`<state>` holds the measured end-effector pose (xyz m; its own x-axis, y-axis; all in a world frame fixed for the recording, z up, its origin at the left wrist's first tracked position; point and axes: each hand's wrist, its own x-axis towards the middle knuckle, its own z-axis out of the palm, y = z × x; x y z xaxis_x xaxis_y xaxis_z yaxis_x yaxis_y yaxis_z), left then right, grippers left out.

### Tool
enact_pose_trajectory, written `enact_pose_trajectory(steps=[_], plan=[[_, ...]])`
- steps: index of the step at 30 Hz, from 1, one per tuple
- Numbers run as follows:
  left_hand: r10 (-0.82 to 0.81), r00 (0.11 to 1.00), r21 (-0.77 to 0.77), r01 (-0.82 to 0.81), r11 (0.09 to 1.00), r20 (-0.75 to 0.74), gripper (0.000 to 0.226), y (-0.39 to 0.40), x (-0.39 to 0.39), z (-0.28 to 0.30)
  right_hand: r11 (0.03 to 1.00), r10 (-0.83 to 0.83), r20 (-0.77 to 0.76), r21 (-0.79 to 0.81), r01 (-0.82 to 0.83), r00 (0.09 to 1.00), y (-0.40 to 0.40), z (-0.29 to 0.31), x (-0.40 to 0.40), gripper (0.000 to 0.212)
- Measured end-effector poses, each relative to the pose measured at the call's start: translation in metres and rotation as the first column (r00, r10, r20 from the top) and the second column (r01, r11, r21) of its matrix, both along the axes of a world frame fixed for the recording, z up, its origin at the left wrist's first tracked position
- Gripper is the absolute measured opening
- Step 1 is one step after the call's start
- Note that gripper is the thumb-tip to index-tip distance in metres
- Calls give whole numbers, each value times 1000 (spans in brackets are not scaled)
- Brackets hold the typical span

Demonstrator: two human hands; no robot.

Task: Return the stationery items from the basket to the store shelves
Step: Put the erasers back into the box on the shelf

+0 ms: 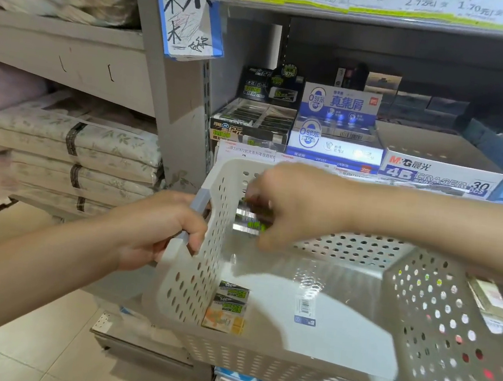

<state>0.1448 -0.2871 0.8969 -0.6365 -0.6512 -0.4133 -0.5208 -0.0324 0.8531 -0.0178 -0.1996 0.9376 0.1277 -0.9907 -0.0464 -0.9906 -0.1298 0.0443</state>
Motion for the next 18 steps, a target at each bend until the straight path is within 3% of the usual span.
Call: enact_pose_trajectory(steps=[3,6,8,11,14,18], plan=[[3,1000,-8,-3,1000,-1,51,-2,5,0,991,-32,84,-126,43,996,-13,40,-17,28],[0,1000,4,0,1000,-22,44,-4,9,-1,963,-158,188,-186,193,969,-40,64,-39,22],[-2,999,4,2,1000,-33,37,-3,10,-1,942,-278,182,-140,304,943,-59,70,-52,26],[-27,998,16,28,999,-49,34,-3,12,0,897,-442,129,63,437,888,-86,69,-64,42],[-36,997,27,38,999,-61,29,-3,14,2,889,-455,116,1,458,883,-104,68,-67,22],[-52,997,14,53,999,-60,31,-5,17,3,887,-458,103,-6,461,883,-118,64,-65,21]])
